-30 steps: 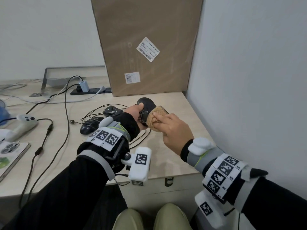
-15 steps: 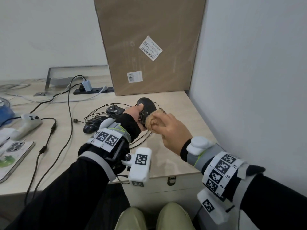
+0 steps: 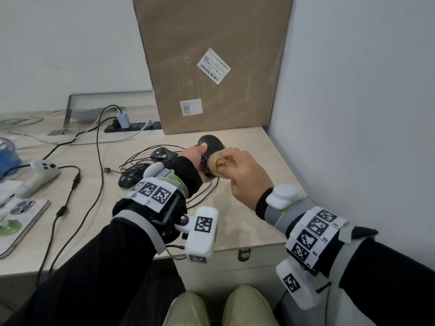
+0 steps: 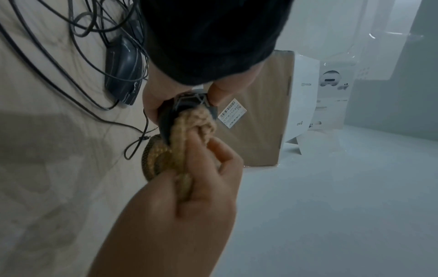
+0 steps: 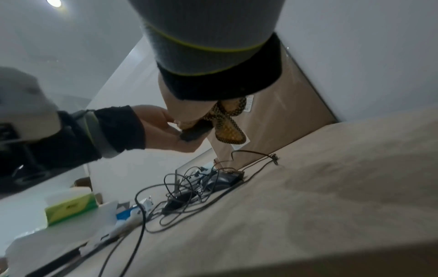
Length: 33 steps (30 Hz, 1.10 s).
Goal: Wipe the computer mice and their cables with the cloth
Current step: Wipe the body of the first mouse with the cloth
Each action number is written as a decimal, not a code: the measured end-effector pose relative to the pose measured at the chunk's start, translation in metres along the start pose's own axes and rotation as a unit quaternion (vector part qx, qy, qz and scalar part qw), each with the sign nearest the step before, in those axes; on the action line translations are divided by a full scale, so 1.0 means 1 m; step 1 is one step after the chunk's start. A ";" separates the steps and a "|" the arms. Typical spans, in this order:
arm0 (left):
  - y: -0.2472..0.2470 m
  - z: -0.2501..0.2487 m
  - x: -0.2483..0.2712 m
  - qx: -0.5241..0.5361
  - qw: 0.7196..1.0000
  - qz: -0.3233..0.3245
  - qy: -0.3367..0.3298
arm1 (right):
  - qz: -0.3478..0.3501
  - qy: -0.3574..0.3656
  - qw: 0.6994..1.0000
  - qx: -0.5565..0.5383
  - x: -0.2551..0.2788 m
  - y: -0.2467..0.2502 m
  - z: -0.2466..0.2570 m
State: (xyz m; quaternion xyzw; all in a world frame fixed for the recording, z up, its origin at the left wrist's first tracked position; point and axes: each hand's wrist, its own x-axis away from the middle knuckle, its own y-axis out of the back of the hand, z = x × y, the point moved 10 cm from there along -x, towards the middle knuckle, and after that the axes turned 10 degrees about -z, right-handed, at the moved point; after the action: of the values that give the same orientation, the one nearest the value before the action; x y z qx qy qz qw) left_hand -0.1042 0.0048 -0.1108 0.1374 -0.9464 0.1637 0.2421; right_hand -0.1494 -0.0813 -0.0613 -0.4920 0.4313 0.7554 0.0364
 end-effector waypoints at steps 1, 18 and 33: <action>0.002 -0.002 -0.002 0.010 1.000 0.000 -0.003 | 0.020 0.009 1.000 -0.002 0.007 -0.005 0.003; -0.019 0.023 0.010 -0.011 0.997 0.071 0.036 | 0.034 -0.163 0.986 -0.025 -0.033 0.009 -0.039; 0.004 -0.008 -0.009 0.127 0.992 0.020 0.001 | 0.020 -0.306 0.943 -0.128 0.029 -0.003 -0.055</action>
State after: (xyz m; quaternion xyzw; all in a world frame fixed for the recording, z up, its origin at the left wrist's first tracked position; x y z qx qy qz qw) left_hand -0.0947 0.0134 -0.1098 0.1483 -0.9202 0.2876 0.2204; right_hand -0.1234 -0.1281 -0.0941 -0.2290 0.3084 0.9191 0.0884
